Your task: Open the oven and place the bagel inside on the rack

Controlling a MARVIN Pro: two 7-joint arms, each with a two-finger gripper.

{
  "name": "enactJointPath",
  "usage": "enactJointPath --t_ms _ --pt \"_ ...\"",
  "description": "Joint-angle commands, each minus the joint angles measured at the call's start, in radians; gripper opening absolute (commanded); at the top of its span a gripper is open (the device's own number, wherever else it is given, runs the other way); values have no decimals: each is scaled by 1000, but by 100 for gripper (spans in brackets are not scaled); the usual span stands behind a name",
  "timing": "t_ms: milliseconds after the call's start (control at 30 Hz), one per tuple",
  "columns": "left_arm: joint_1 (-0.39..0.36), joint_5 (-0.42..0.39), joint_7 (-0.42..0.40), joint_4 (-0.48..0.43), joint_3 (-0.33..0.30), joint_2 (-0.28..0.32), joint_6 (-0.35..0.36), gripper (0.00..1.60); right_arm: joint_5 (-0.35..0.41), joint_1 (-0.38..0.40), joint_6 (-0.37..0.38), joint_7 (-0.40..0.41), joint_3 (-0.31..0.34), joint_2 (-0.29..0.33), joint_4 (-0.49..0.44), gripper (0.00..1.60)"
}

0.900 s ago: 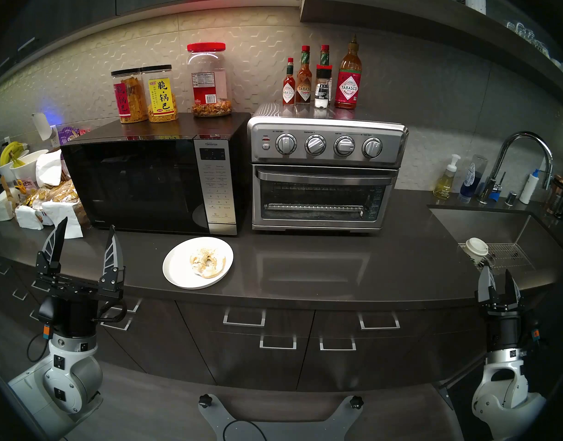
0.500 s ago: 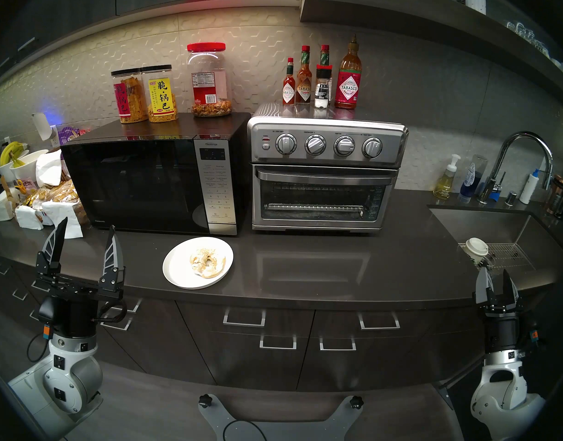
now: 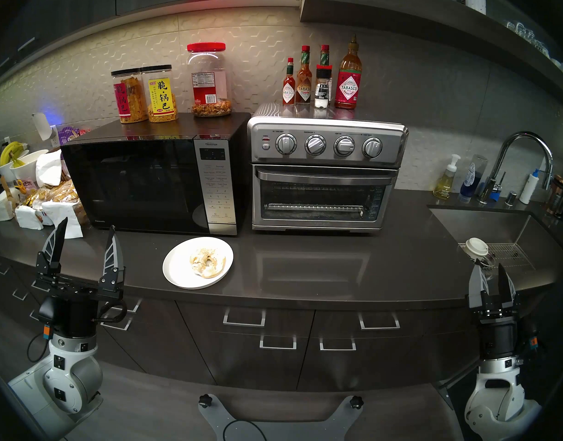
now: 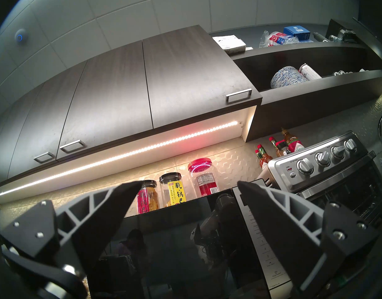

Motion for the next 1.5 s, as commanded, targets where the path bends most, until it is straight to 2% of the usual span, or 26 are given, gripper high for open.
enactJointPath --t_ms 0,300,800,900,967,1167,1233,1300,1467 --pt "-3 1 1 -7 -5 0 -1 160 -95 103 50 -30 -68 -26 -48 160" --pt "-3 1 1 -7 -5 0 -1 160 -187 199 158 -96 -120 -32 -58 160" --pt "-3 1 1 -7 -5 1 -1 160 -355 353 212 -131 -185 -58 -46 160" --pt "-3 1 1 -7 -5 0 -1 160 -408 409 228 -136 -217 -73 -28 160" --pt "-3 1 1 -7 -5 0 -1 160 -416 395 233 -134 -210 -64 -36 160" --pt "-2 1 1 -7 -6 0 -1 160 -464 485 297 -133 -251 -63 0 160" --pt "-2 1 1 -7 -6 0 -1 160 -466 482 315 -134 -248 -59 -5 160" --pt "-2 1 1 -7 -6 0 -1 160 -472 519 356 -139 -262 -59 7 160" --pt "-2 1 1 -7 -6 0 -1 160 -483 546 386 -143 -269 -65 14 160"
